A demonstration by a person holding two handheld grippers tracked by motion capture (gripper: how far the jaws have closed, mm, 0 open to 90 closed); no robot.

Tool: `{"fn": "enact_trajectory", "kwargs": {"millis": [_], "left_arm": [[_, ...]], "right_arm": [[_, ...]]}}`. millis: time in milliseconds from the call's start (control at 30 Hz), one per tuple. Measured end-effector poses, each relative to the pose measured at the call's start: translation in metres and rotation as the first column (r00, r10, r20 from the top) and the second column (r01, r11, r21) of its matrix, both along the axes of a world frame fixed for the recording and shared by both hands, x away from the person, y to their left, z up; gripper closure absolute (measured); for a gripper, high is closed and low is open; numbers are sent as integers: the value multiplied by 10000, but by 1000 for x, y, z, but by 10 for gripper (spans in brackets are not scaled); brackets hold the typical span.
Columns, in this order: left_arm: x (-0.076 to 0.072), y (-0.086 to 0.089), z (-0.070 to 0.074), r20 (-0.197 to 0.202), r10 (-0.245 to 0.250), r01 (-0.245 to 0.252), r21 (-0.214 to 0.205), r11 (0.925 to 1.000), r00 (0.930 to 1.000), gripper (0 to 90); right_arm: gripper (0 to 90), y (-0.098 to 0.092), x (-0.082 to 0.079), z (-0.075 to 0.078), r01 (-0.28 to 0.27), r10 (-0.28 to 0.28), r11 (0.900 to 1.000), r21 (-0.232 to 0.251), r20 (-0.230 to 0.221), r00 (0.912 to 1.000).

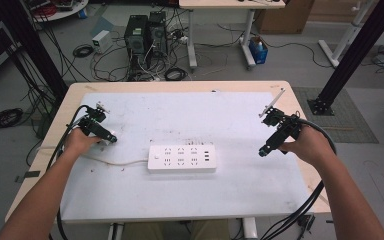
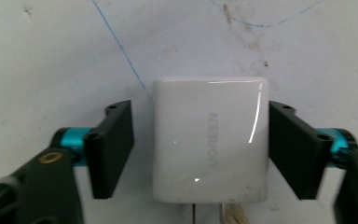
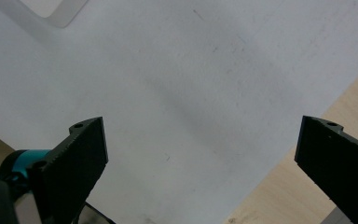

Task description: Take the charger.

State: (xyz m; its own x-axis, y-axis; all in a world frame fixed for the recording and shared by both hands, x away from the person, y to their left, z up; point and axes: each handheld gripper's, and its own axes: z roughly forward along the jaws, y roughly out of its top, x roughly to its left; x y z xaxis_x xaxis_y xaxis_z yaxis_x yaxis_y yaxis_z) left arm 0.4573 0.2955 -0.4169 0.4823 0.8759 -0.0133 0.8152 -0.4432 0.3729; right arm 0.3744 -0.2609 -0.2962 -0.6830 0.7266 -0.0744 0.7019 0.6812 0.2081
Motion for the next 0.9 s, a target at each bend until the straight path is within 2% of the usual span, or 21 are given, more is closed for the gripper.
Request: {"fn": "enact_trajectory", "kwargs": {"millis": [133, 233, 300, 400, 533, 700, 733, 800, 900], "left_arm": [[-1, 0, 1, -24, -142, 142, 5, 9999, 9999, 416], [-1, 1, 3, -108, -21, 20, -15, 10000, 9999, 425], [-2, 1, 4, -29, -69, 70, 77, 9999, 10000, 426], [-5, 3, 11, 98, -60, 60, -35, 10000, 9999, 426], [-13, 2, 25, 402, -240, 250, -244, 9994, 9989, 426], [-24, 0, 48, 690, -730, 758, -382, 9964, 9949, 426], [-24, 0, 48, 690, -730, 758, -382, 9964, 9949, 426], [-31, -3, 66, 927, -1066, 1112, -458, 9927, 9900, 426], [-39, -9, 82, 1044, -1426, 1477, -430, 9881, 9843, 426]], "right_arm": [[19, 0, 1, -2, -51, 52, 9999, -145, 85, 10000], [19, 1, 0, -2, -118, 120, 9998, -162, 92, 9999], [20, 0, 1, -2, -75, 77, 9999, -138, 135, 9999], [20, 1, 1, -2, -33, 35, 9999, -120, 139, 9999], [21, 2, 1, -2, -137, 139, 9998, -140, 169, 9998], [21, 2, 0, 0, 90, -89, 10000, -27, 253, 9996], [21, 2, 0, 0, 90, -89, 10000, -27, 253, 9996], [20, 1, -1, 3, 204, -209, 9997, 121, 420, 9989], [20, 1, -2, 5, 412, -397, 9989, -211, 690, 9968]]}}
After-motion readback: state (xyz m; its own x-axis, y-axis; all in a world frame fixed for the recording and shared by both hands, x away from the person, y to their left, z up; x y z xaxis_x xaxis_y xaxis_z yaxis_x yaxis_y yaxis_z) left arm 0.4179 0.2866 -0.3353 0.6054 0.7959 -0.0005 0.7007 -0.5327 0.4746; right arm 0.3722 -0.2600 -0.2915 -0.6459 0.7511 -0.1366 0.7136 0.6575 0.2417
